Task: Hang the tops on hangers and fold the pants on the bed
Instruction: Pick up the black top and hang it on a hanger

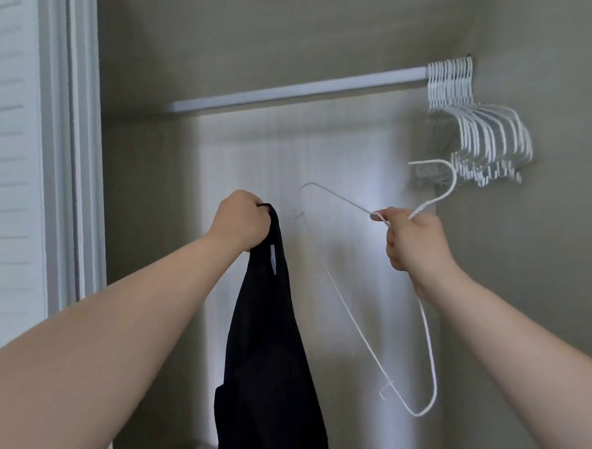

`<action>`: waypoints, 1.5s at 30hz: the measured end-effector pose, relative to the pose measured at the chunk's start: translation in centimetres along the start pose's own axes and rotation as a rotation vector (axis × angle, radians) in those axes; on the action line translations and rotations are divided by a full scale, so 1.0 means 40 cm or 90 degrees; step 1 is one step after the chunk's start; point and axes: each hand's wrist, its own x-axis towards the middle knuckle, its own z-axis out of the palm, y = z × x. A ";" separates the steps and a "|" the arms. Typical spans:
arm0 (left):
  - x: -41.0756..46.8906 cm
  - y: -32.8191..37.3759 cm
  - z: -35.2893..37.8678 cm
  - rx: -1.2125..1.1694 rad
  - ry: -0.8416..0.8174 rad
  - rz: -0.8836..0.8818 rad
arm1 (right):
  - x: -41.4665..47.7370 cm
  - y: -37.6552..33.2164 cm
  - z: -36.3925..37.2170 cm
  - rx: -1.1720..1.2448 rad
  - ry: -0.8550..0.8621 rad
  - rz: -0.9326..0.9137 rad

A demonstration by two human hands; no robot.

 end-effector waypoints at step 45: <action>-1.809 0.304 0.082 -0.087 0.005 -0.552 | -1.440 -0.068 -1.115 -0.048 -0.412 0.262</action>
